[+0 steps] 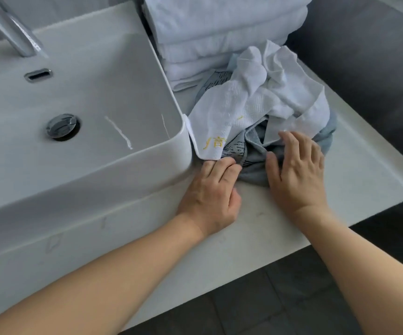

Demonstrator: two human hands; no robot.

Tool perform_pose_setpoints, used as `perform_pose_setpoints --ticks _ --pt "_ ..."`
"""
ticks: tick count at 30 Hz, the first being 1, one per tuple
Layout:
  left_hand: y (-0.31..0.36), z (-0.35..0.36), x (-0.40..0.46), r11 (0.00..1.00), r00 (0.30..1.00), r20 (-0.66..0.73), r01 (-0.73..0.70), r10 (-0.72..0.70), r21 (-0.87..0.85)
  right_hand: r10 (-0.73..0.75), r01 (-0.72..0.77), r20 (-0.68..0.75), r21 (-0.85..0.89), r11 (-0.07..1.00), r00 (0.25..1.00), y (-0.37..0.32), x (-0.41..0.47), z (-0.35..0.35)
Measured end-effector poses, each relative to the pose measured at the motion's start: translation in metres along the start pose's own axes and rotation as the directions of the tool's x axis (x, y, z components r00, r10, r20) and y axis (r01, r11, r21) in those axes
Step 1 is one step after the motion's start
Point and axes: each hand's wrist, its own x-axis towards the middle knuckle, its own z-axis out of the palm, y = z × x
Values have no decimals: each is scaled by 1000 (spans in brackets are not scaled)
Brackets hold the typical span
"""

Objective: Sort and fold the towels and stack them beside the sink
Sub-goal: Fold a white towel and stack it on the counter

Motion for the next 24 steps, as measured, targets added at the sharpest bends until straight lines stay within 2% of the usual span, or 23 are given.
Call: perform_pose_setpoints --ticks 3,5,8,9,11,13,14,15,17,19,21,24 --pt "8 -7 13 989 992 -117 -66 50 -134 57 -58 37 11 998 998 2 11 2" --pt "21 -19 37 981 979 -202 -71 34 -182 78 -79 43 22 997 996 2 17 2" --pt "32 -38 90 987 943 -316 57 -103 -153 97 -99 56 25 995 994 2 20 0" --pt "32 -42 109 983 936 -310 138 -169 -121 105 -107 55 26 994 993 2 21 0" --pt "25 -45 141 947 940 -124 321 -319 -6 124 -125 32 52 991 992 3 21 0" --pt "15 -38 169 879 878 80 461 -471 120 135 -135 3 87 987 991 4 22 0" --pt "10 -34 180 850 844 126 502 -521 158 147 -146 -4 96 985 989 4 23 1" --pt "6 -31 188 829 822 138 527 -553 187 162 -161 -4 104 982 987 4 23 2" --pt "0 -33 199 815 822 70 543 -565 202 188 -187 0 111 976 982 3 24 3" --pt "-1 -42 205 817 824 -56 567 -564 107 207 -207 14 101 973 978 4 23 3" --pt "4 -54 205 837 828 -124 546 -547 -43 213 -215 29 91 972 977 5 24 2" --pt "18 -73 200 889 888 -160 389 -431 -241 220 -224 53 98 970 974 5 25 2"
